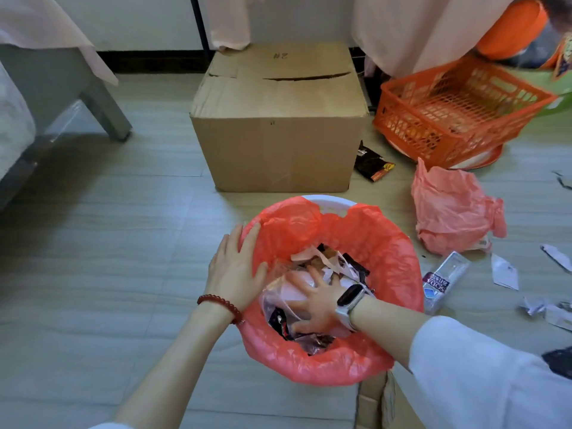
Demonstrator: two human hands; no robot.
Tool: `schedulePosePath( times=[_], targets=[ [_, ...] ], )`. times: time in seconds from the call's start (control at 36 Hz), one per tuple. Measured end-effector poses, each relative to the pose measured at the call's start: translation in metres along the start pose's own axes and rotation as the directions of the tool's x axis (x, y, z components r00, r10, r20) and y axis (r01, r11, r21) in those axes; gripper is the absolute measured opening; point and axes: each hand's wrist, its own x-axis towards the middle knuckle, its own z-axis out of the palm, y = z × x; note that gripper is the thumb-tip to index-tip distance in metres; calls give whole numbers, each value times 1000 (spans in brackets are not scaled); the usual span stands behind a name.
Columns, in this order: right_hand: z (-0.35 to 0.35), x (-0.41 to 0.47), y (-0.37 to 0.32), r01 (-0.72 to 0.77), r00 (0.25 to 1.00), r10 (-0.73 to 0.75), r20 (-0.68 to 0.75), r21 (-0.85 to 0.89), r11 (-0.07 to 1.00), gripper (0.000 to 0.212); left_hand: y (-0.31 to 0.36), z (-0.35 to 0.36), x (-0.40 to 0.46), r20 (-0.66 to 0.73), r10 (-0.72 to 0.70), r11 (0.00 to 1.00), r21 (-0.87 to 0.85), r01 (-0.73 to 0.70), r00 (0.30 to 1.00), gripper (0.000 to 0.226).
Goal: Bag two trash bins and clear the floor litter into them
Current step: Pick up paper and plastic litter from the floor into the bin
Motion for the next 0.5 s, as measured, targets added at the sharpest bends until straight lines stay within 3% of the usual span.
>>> schedulePosePath(
  times=[0.11, 0.22, 0.31, 0.5],
  targets=[
    [-27, -14, 5, 2, 1000, -9, 20, 300, 954, 50, 4, -3, 3, -1, -43, 999, -28, 43, 999, 64],
    [-49, -47, 21, 89, 974, 14, -225, 438, 894, 41, 26, -11, 8, -123, -26, 994, -111, 12, 992, 50],
    [-62, -72, 32, 179, 902, 47, -430, 470, 864, 34, 46, -13, 17, -202, 71, 979, -176, -107, 977, 47],
    [-64, -150, 79, 233, 715, 300, -631, 620, 749, 26, 135, 3, 40, -263, 243, 903, -290, -317, 934, 31]
  ],
)
